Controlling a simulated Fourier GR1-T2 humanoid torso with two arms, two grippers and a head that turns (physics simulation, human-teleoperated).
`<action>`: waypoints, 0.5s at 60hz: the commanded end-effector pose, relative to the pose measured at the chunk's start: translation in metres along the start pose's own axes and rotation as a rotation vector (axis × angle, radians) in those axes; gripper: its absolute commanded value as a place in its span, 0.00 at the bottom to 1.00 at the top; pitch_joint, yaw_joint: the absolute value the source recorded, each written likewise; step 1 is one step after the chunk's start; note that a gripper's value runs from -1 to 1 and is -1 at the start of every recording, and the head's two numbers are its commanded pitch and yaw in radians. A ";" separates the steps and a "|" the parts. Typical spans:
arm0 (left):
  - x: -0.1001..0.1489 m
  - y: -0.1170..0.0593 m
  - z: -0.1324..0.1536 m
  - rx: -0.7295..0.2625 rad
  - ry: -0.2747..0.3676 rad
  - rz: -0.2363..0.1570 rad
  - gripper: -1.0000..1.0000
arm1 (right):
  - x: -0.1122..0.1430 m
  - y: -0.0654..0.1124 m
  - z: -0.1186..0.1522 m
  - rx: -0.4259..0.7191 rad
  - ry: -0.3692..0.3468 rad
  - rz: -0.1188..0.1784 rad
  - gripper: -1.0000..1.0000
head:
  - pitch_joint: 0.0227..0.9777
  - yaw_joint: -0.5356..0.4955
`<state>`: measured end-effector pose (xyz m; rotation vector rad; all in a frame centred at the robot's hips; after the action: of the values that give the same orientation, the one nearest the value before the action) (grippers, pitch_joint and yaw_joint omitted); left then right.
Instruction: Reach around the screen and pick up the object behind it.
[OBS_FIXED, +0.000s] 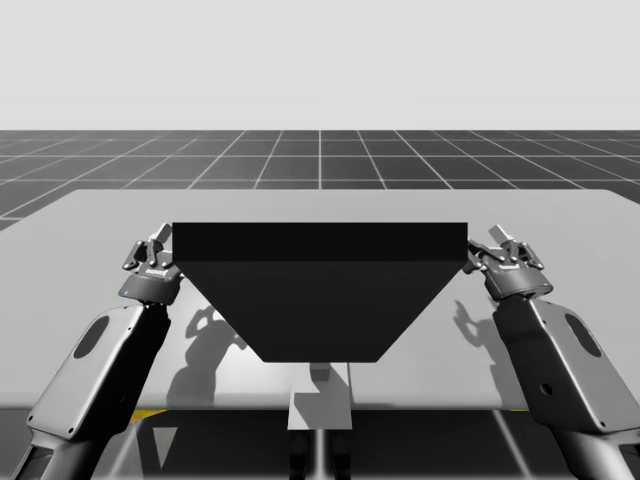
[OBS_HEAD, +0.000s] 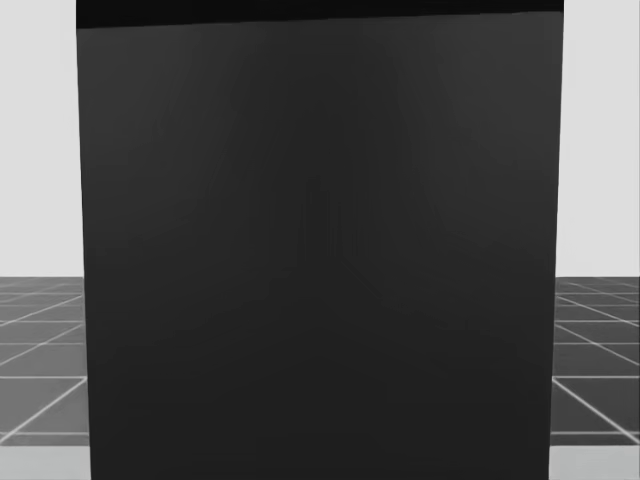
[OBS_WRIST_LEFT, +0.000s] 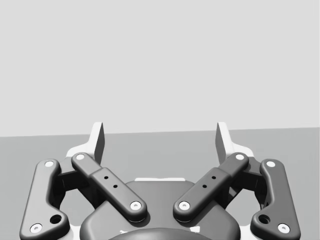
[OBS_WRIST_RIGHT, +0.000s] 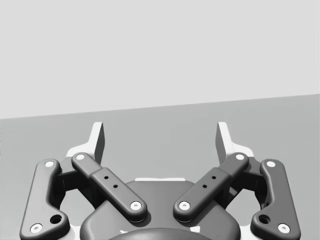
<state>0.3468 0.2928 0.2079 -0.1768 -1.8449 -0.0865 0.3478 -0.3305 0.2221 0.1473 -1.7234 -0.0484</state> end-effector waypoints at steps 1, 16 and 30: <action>0.000 0.000 0.000 0.000 0.000 0.000 0.00 | 0.000 0.000 0.003 0.010 0.012 0.001 0.00 | 0.04 0.52; -0.003 0.000 0.002 -0.032 0.057 0.001 0.00 | -0.004 0.002 0.004 0.133 0.056 0.010 0.00 | 0.05 0.51; 0.003 -0.001 0.031 -0.208 0.165 -0.005 0.00 | -0.016 0.014 0.017 0.440 0.119 0.091 0.00 | 0.06 0.51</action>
<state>0.3325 0.2981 0.2083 -0.2615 -1.7288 -0.1968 0.3412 -0.3294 0.2151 0.3088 -1.6443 0.2437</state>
